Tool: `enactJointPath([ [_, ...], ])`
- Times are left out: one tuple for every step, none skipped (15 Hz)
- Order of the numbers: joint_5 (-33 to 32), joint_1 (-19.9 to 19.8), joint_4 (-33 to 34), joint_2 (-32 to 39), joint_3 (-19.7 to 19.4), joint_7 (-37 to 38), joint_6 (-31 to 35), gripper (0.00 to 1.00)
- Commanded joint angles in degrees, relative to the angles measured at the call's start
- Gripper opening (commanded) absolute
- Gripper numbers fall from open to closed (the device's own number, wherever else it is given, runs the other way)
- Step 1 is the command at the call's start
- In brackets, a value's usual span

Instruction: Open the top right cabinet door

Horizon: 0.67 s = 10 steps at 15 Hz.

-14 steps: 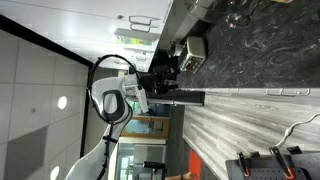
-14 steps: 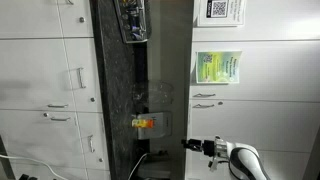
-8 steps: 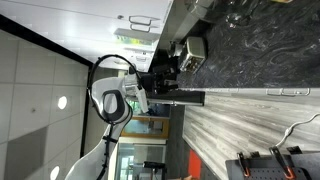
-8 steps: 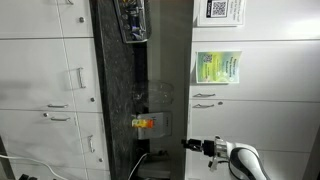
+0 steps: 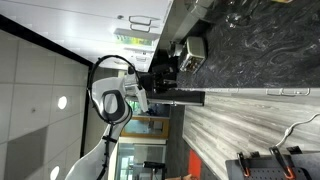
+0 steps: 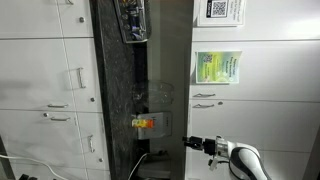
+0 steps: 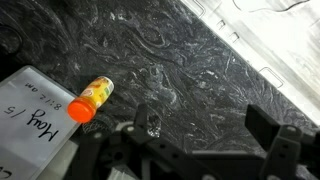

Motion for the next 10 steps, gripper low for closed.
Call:
enactJointPath([
  [1.47, -0.17, -1.88, -1.19, 0.74, 3.18, 5.18, 1.00],
  [1.95, -0.15, -2.31, -1.39, 0.89, 4.16, 6.94, 1.00],
  [2.66, -0.12, -2.78, -1.51, 1.01, 5.39, 8.98, 1.00],
  [3.20, -0.18, -3.34, -1.65, 1.22, 6.74, 11.28, 1.00],
  [3.64, -0.24, -3.99, -1.72, 1.45, 8.18, 13.75, 1.00],
  [4.28, -0.22, -4.65, -1.79, 1.74, 9.72, 16.44, 1.00],
  [4.79, -0.32, -5.20, -1.83, 2.15, 11.45, 19.04, 1.00],
  [4.81, -0.62, -5.71, -1.67, 2.81, 13.79, 21.96, 1.00],
  [4.65, -0.90, -6.12, -1.44, 3.33, 15.75, 24.71, 1.00],
  [4.04, -1.34, -6.47, -1.16, 4.10, 18.28, 27.57, 1.00],
])
